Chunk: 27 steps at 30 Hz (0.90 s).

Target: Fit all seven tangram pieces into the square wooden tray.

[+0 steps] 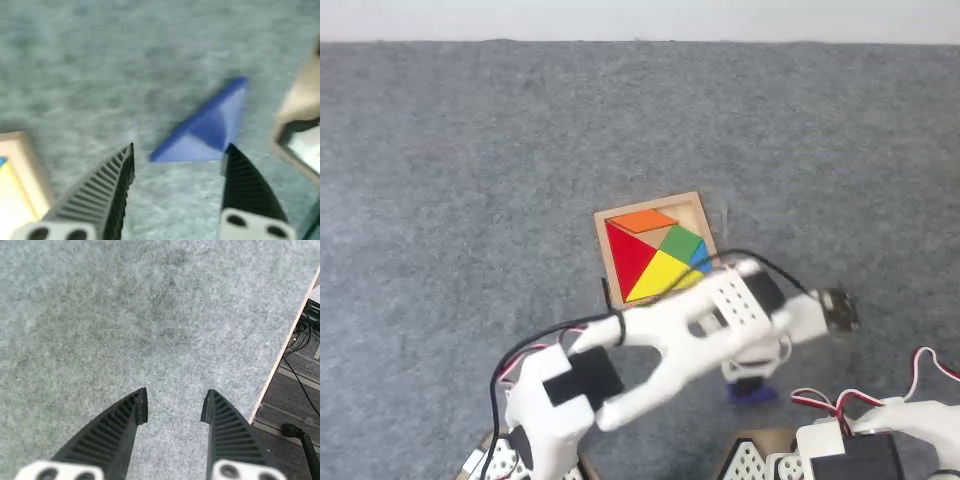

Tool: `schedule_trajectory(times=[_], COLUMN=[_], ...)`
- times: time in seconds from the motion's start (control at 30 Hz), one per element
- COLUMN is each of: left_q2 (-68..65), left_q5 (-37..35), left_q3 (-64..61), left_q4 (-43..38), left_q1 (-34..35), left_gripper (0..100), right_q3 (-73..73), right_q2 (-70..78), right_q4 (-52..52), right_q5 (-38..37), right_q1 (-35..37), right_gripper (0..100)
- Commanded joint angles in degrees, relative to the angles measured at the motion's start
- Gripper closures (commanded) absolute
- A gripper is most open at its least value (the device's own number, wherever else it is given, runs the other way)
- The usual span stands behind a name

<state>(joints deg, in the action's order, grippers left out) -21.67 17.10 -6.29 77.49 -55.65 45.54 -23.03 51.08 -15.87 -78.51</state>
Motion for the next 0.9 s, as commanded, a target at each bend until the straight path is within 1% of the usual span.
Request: schedule_trajectory(times=[0.0, 0.2, 0.3, 0.5, 0.6, 0.7, 0.87], left_q2=[0.6, 0.4, -2.3, -8.3, -10.3, -11.8, -15.1], left_q5=[-1.1, -0.9, 0.4, 0.7, 3.0, 3.6, 4.9], left_q3=[2.2, -0.7, -0.6, 9.2, 12.9, 15.6, 19.4], left_q4=[-0.4, -3.4, -3.9, 1.6, 2.2, 2.0, 1.8], left_q1=[-2.2, -2.3, -1.0, 4.0, 6.3, 8.3, 10.8], left_gripper=[70, 70, 70, 70, 70, 71, 81], right_q3=[-0.4, -0.4, -0.4, -0.4, -0.4, -0.4, -0.4], right_q2=[-2.8, -2.8, -2.8, -2.8, -2.8, -2.8, -2.8], right_q4=[0.0, 0.0, 0.0, 0.0, 0.0, 0.0, 0.0], right_q5=[-0.8, -2.4, -2.4, -2.4, -2.4, -2.5, -2.5], right_q1=[0.1, 0.1, 0.1, 0.1, 0.1, 0.1, 0.2], right_gripper=[80.8, 80.8, 80.8, 80.8, 80.8, 80.8, 80.8])
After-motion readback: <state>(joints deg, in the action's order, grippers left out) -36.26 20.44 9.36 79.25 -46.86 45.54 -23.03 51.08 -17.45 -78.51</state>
